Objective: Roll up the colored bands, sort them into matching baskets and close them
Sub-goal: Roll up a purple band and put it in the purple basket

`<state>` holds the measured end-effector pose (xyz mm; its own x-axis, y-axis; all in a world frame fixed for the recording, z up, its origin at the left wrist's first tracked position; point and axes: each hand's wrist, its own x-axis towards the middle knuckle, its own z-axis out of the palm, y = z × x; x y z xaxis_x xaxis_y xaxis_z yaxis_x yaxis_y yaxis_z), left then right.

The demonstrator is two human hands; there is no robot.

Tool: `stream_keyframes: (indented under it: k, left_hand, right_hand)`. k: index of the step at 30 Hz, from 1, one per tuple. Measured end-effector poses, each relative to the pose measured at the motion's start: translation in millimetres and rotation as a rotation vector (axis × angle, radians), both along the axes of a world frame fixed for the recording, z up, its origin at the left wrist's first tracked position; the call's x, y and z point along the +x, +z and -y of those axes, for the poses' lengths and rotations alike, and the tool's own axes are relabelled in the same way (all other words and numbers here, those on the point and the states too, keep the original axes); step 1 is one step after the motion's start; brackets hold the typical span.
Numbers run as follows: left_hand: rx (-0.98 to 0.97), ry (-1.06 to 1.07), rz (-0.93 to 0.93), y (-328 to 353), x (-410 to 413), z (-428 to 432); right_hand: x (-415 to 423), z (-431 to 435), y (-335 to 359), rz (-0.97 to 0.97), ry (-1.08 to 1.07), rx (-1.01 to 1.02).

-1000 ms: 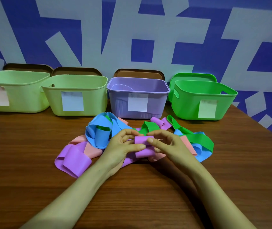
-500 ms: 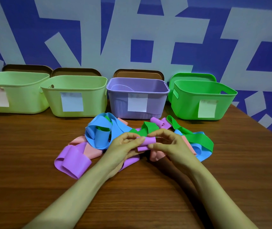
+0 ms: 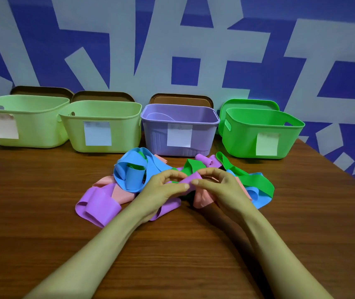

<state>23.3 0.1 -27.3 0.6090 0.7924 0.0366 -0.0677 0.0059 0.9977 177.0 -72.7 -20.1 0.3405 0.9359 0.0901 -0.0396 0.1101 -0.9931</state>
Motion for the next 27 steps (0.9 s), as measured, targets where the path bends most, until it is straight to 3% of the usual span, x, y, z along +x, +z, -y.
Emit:
stream_keyframes:
  k: [4, 6, 10, 14, 21, 27]
  left_hand:
    - [0.087, 0.020, -0.048, 11, -1, 1]
    - [0.117, 0.064, -0.043, 23, 2, 0]
    - [-0.083, 0.061, 0.178, 58, 11, -3]
    - [-0.106, 0.052, 0.254, 86, 25, -28]
    - [-0.066, 0.095, 0.127, 122, 60, -126]
    - [-0.259, 0.144, 0.017, 145, 76, -174]
  right_hand:
    - [-5, 3, 8, -0.198, 0.016, 0.040]
    - [-3, 3, 21, -0.199, 0.062, 0.057]
    - [4, -7, 56, -0.213, 0.129, 0.059]
    - [15, -38, 86, -0.202, 0.128, 0.069]
    - [56, -135, 122, -0.116, 0.104, 0.016]
    - [75, -197, 139, -0.119, 0.029, -0.167]
